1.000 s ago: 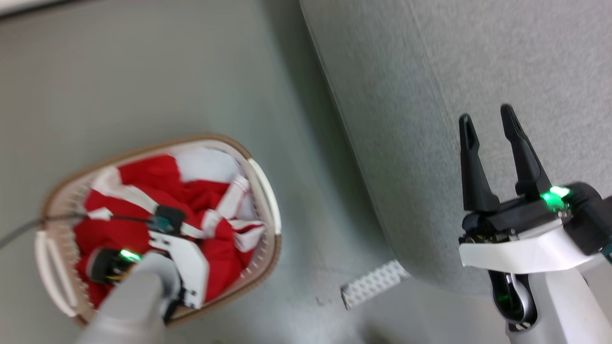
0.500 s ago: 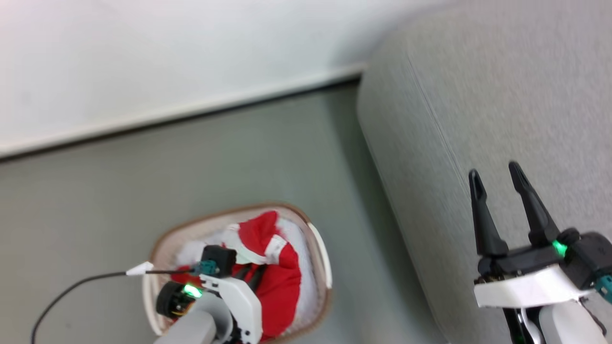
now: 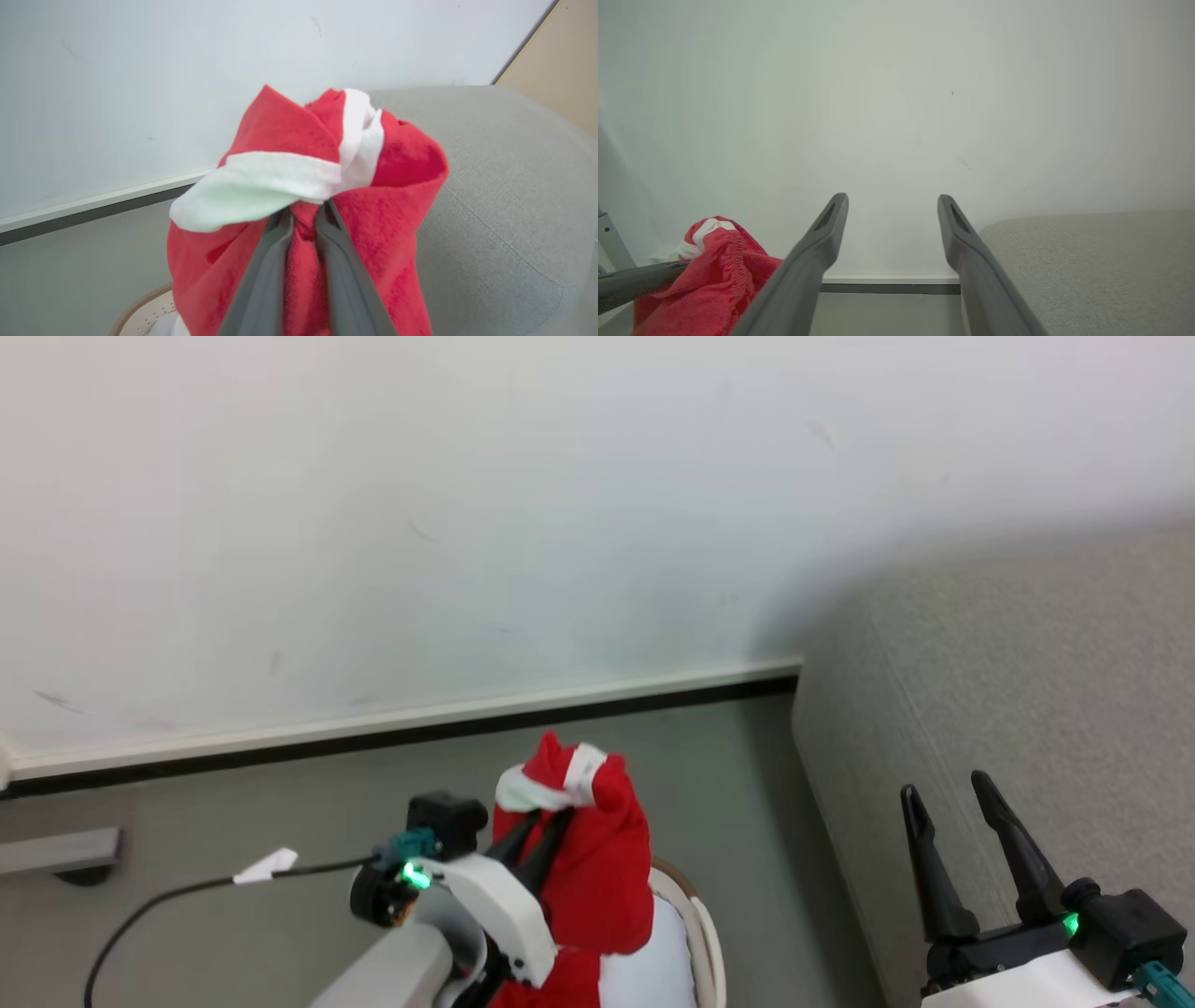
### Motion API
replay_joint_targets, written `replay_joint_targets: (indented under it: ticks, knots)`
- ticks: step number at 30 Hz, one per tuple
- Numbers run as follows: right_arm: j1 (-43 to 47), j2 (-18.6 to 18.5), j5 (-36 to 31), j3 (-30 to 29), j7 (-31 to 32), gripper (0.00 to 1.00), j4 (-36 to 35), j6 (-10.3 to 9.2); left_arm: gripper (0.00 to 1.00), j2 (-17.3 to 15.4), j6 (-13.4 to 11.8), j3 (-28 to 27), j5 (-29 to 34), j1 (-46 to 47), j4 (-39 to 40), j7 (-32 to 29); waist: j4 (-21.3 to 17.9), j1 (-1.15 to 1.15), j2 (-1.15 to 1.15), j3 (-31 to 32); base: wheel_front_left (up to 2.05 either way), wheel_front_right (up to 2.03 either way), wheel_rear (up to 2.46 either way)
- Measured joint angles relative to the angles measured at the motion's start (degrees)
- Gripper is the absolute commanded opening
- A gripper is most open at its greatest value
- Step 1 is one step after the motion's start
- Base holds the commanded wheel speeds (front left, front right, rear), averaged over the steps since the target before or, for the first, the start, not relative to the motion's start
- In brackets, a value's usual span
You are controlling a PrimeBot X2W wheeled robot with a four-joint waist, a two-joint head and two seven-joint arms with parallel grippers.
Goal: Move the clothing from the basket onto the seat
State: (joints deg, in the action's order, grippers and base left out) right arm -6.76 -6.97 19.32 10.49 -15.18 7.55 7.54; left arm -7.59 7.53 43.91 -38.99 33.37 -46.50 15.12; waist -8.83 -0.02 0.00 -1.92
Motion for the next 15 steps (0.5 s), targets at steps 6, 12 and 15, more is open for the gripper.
replay_joint_targets:
  ticks: [6,12,15]
  knots:
    - [1.39,0.16,0.35,0.86,0.01,1.0,0.16,0.0,0.0,-1.43,-0.49,-3.7,2.19,0.84,8.35,0.01,2.44,0.0,0.0,2.83,0.0,0.0,0.0]
    - [2.51,0.26,0.8,1.92,0.01,1.0,0.52,0.0,0.0,-2.48,-1.8,-6.6,2.74,0.3,15.55,0.01,3.07,0.01,0.0,4.25,0.0,0.0,0.0]
    - [3.09,0.26,0.85,2.31,0.01,1.0,0.7,0.0,0.0,-2.69,-2.57,-7.35,3.14,-0.37,19.05,0.01,3.24,0.01,0.0,4.5,0.0,0.0,0.0]
